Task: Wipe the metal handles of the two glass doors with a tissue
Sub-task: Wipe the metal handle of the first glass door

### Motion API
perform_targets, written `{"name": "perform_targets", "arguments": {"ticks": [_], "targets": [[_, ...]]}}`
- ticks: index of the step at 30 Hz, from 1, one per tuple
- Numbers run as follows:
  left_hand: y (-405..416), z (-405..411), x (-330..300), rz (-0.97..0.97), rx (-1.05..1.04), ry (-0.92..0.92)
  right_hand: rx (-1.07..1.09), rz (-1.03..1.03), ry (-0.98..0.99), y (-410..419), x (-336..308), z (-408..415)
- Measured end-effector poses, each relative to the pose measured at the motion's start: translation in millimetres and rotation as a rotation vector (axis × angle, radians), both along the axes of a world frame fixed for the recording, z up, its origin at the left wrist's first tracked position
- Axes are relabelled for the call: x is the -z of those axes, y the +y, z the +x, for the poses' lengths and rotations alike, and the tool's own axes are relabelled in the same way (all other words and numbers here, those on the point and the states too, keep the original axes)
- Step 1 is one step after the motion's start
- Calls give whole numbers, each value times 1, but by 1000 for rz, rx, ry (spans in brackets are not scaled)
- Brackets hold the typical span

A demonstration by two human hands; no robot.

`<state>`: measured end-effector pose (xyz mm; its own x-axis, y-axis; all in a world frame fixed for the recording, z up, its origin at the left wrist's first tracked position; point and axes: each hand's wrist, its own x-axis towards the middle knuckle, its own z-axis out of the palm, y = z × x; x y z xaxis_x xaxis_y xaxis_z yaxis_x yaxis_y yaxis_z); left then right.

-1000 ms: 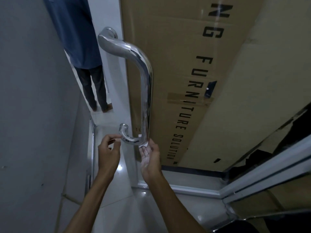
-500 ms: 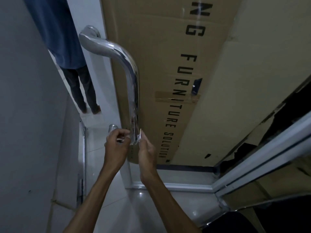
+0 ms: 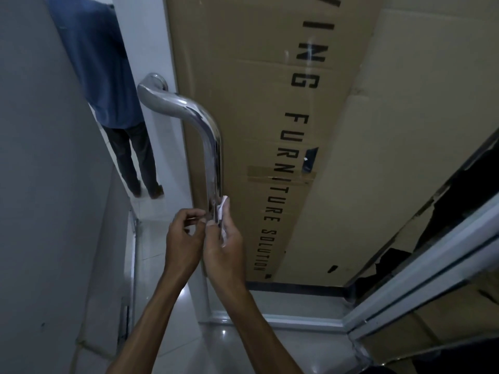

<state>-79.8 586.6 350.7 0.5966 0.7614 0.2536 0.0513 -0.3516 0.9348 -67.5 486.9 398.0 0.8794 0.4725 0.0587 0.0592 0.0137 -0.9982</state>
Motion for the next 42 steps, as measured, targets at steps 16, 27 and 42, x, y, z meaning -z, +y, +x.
{"name": "perform_targets", "arguments": {"ticks": [16,27,42], "targets": [[17,-10,-108,103,-7,-161,-7,88,-459,-2,-77,11],[33,-22,-183,457,-178,-228,-40,-14,-840,8,-134,61],[43,-5,-211,565,-281,-88,-345,-121,-835,31,-220,98]]}}
